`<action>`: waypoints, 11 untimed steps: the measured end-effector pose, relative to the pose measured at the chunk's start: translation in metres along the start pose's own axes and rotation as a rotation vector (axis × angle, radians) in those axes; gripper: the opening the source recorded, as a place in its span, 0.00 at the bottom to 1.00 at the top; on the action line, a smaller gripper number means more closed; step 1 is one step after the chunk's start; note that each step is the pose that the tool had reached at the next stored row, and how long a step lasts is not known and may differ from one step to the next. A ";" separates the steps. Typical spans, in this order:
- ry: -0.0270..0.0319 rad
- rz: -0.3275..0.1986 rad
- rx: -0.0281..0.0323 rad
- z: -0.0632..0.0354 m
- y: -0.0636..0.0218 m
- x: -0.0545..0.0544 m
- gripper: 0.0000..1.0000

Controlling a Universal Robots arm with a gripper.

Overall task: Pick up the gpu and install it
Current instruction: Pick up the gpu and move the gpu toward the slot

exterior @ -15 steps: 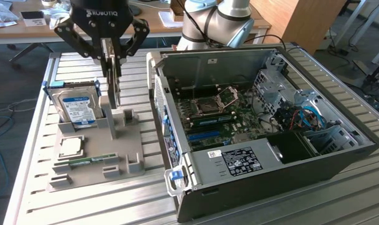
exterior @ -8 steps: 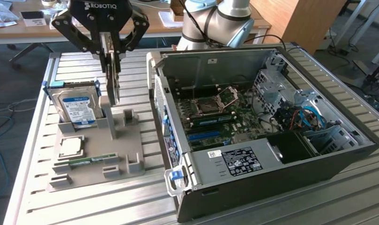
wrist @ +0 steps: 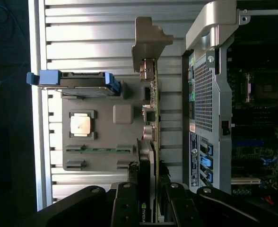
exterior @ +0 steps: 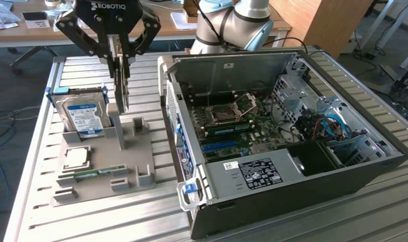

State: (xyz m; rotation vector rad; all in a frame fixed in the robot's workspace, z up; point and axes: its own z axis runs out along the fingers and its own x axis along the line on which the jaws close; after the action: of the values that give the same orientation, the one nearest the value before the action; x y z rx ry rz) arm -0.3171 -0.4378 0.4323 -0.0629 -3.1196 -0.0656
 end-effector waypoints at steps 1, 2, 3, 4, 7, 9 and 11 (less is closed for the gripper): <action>0.0000 0.000 -0.0004 0.0000 0.0000 -0.001 0.27; -0.0001 0.000 -0.0010 0.0001 0.0001 -0.001 0.27; 0.0000 0.000 -0.0014 0.0000 0.0002 -0.003 0.27; 0.0000 0.000 -0.0017 0.0000 0.0003 -0.004 0.27; -0.0001 0.000 -0.0021 0.0000 0.0008 -0.009 0.27; 0.0000 0.000 -0.0020 -0.0001 0.0011 -0.012 0.27; 0.0000 0.000 -0.0020 -0.0001 0.0015 -0.014 0.27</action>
State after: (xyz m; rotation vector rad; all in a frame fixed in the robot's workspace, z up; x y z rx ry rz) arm -0.3028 -0.4369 0.4322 -0.0626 -3.1196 -0.0687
